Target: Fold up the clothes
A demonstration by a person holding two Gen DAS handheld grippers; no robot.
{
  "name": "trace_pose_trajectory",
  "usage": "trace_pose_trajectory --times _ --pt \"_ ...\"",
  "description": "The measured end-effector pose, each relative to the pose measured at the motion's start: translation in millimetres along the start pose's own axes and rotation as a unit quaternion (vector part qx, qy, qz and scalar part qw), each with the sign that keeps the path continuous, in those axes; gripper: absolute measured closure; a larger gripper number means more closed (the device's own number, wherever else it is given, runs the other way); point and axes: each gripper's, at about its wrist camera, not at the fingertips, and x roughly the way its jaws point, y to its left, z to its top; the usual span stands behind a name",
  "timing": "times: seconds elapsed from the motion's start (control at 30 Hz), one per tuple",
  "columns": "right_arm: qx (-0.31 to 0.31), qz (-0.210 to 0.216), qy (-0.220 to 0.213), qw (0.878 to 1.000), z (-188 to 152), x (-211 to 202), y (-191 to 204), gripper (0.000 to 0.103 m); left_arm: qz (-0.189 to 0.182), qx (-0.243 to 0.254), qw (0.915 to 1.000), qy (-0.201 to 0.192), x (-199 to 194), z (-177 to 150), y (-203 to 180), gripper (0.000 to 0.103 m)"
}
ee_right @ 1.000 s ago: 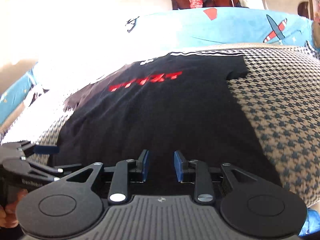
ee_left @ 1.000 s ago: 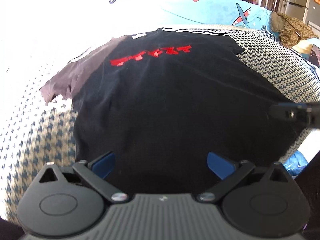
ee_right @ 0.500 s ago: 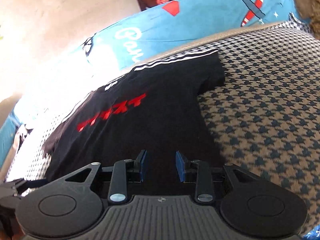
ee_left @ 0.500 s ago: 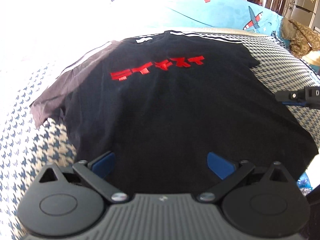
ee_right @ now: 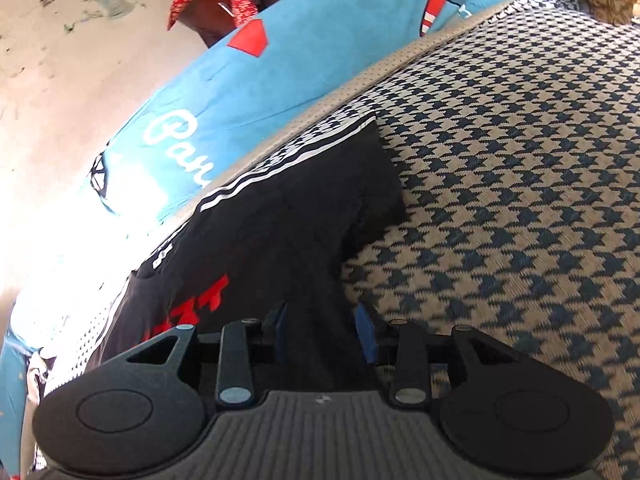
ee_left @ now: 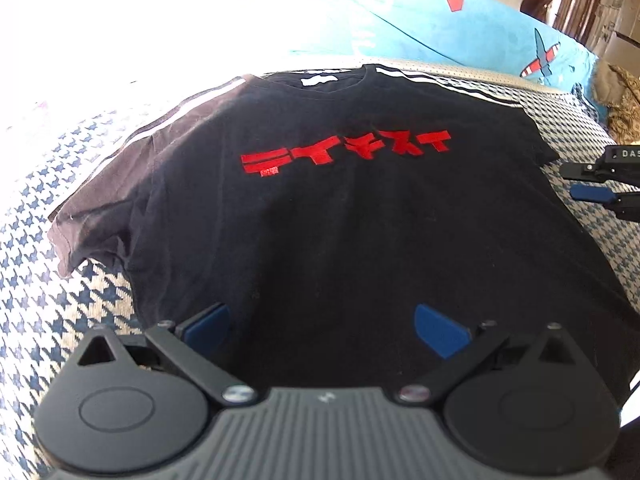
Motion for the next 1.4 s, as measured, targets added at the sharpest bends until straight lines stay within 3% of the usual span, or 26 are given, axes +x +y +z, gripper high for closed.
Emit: trace_pose_trajectory --times 0.3,0.73,0.8,0.87,0.93,1.13,1.4 --pt "0.042 -0.008 0.009 0.999 14 28 -11 0.066 0.006 -0.012 0.9999 0.006 15 7 -1 0.0" --pt "0.006 0.008 0.01 1.0 18 57 5 0.066 0.02 -0.024 0.9995 0.005 33 13 2 0.0" --pt "-0.002 0.005 0.007 1.0 18 60 8 0.071 0.021 -0.022 0.9995 0.004 33 13 2 0.0" --pt "-0.008 -0.004 0.006 1.0 18 63 10 0.086 0.021 -0.022 0.9995 0.004 33 12 2 0.0" --pt "-0.014 -0.012 0.003 1.0 18 64 10 0.093 0.022 -0.022 0.9995 0.003 33 12 2 0.0" --pt "-0.046 -0.051 -0.056 0.996 23 58 22 0.095 0.024 -0.017 0.9995 0.003 33 11 3 0.0" --pt "-0.042 -0.087 -0.045 0.994 22 67 21 0.096 0.034 -0.002 0.9994 0.006 35 9 3 0.0"
